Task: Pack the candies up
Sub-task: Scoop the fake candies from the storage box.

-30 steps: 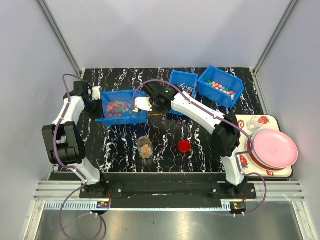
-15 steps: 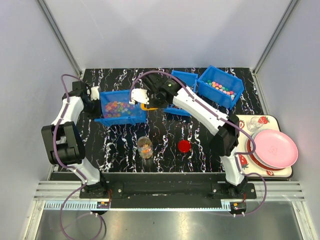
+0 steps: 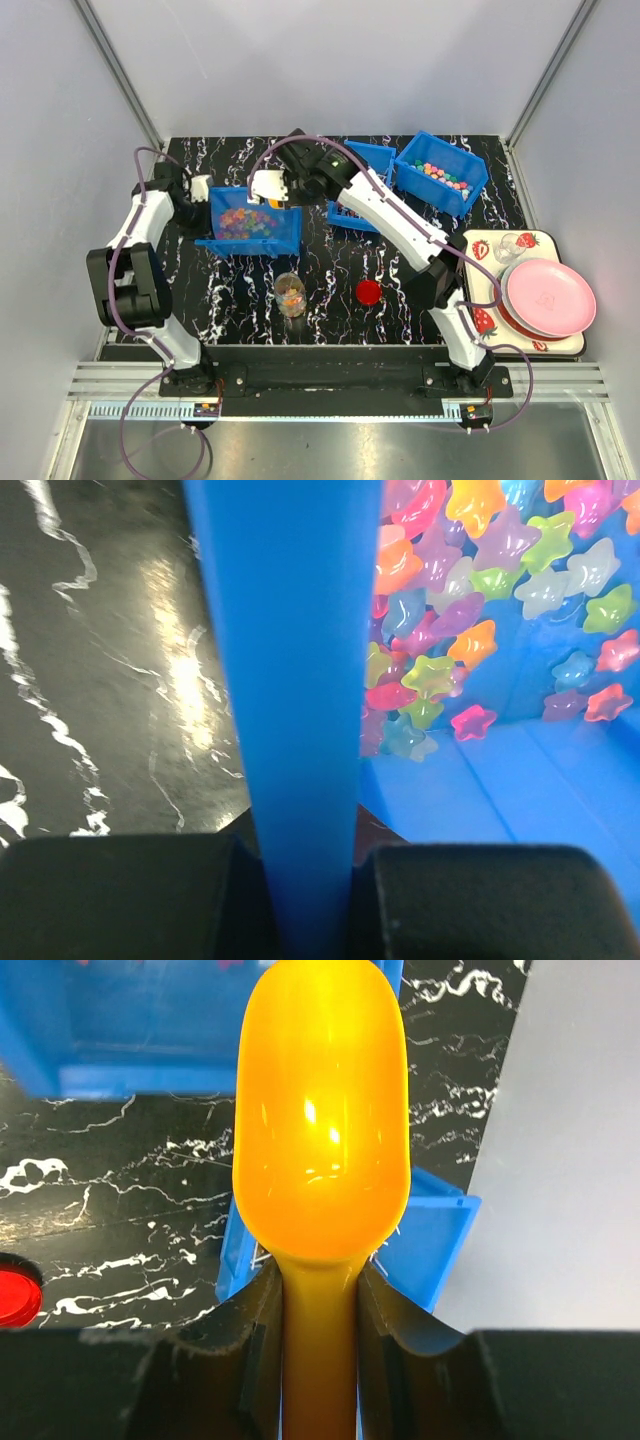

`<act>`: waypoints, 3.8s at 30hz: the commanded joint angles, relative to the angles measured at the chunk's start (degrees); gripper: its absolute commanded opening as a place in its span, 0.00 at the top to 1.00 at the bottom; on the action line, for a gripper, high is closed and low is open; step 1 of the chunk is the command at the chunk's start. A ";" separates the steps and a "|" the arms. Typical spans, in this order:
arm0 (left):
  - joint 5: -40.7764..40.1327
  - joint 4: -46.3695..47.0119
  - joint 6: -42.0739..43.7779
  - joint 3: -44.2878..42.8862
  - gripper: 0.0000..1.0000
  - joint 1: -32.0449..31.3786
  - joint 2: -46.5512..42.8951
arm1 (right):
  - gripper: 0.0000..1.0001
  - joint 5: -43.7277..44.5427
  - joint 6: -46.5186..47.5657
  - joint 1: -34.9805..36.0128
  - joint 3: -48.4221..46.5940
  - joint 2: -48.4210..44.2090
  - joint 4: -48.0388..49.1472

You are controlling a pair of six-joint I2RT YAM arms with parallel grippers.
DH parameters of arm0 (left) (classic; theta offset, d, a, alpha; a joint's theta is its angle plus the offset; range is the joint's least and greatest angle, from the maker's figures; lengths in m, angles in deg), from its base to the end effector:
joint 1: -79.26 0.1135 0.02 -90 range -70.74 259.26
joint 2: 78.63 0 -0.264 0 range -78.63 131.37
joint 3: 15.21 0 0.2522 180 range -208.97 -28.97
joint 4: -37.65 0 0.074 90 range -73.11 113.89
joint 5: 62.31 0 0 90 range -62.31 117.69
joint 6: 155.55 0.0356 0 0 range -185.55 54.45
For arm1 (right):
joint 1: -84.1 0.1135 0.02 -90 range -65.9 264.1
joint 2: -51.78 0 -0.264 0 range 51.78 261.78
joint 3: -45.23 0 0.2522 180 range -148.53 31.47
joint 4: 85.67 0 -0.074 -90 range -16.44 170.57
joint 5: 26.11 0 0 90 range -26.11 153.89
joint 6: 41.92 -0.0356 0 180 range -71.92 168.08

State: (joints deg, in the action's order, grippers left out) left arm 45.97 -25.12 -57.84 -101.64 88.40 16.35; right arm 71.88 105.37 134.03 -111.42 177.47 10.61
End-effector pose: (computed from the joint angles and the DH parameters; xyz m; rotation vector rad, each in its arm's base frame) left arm 0.3245 0.0409 0.2369 0.0385 2.7514 -0.3715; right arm 0.2976 0.3461 0.3707 -1.9717 1.5260 -0.2276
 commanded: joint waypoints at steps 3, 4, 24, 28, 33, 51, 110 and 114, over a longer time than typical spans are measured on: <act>3.61 -11.79 4.95 -12.05 1.00 -0.53 4.76 | 1.00 1.24 1.41 0.69 -3.10 1.32 0.16; 2.12 -14.94 5.30 -13.80 1.00 -0.36 5.47 | 1.00 1.15 1.59 0.69 -2.05 1.05 0.34; 0.45 -39.49 9.00 -31.49 1.00 0.43 23.76 | 1.00 1.68 2.47 0.43 0.59 0.26 5.44; -2.54 -39.58 8.12 -32.36 1.00 0.52 24.73 | 1.00 1.94 2.29 0.34 2.09 -0.35 6.58; -13.77 -36.87 7.15 -34.39 1.00 0.26 23.51 | 1.00 2.38 2.03 0.17 3.49 -0.62 7.81; -15.49 -27.02 6.18 -29.65 1.00 -3.43 15.50 | 1.00 0.18 5.54 1.74 4.29 0.96 6.15; 6.06 -2.85 -4.09 -12.06 1.00 -3.96 6.89 | 1.00 2.73 9.93 1.83 -1.51 4.12 0.79; 4.92 -1.70 -4.80 -11.71 1.00 -4.75 6.19 | 1.00 4.93 11.78 2.63 -0.64 5.70 0.08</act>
State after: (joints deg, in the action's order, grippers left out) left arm 50.06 -31.42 -60.44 -112.80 83.94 27.62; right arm 74.90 114.29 135.04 -109.52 182.86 13.34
